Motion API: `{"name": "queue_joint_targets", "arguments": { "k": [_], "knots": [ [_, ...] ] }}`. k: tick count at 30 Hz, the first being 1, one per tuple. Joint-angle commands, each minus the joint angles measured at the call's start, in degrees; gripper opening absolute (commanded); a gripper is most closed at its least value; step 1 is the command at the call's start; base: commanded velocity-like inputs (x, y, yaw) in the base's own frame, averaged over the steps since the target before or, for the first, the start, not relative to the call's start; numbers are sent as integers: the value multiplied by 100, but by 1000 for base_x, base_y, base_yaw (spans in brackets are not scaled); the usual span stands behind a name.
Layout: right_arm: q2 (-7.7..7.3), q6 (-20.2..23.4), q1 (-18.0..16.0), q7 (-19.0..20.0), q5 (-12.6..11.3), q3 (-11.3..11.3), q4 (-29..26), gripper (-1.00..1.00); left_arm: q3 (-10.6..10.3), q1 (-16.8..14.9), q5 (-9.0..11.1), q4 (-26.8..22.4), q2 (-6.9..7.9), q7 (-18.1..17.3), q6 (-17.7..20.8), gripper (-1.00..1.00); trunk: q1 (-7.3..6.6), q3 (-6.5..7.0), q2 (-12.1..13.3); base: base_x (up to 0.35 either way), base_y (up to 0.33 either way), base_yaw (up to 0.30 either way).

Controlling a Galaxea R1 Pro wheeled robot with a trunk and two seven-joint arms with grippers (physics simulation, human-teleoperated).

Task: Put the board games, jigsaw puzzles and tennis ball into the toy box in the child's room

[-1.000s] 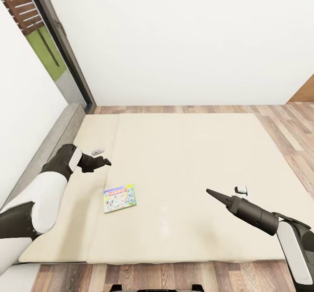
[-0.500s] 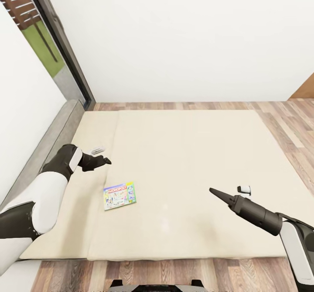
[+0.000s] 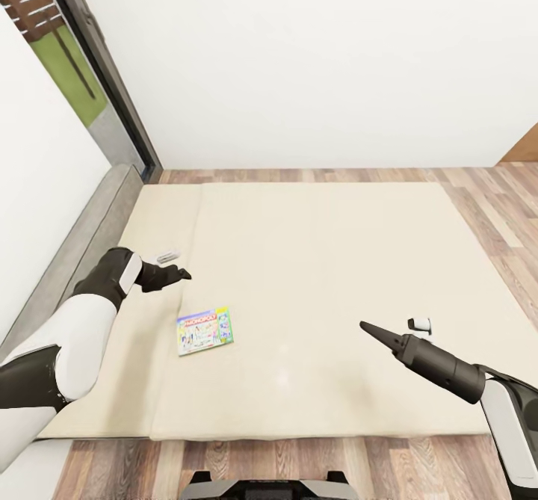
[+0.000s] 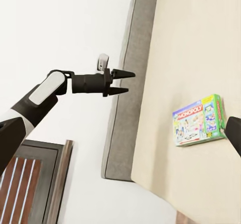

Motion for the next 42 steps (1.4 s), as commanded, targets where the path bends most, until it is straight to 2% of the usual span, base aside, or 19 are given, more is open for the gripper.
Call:
{"name": "queue_joint_targets", "arguments": {
  "k": [1, 13, 36, 42],
  "knots": [
    [-1, 24, -4, 17, 2, -5, -1, 100, 30, -6, -16, 14, -4, -17, -9, 100, 3, -17, -10, 0, 0, 0],
    [-1, 24, -4, 14, 3, -6, -1, 100, 48, -5, 7, 361, -4, -15, -379, 100, 3, -131, -10, 0, 0, 0],
    [-1, 24, -4, 17, 3, -9, -1, 100, 38, -3, 15, 387, -8, -15, -481, 100, 3, -349, -10, 0, 0, 0],
    [21, 31, -4, 23, -10, 12, -31, 100, 34, -3, -9, 398, -15, -15, -673, 100, 3, -405, -10, 0, 0, 0]
  ]
}}
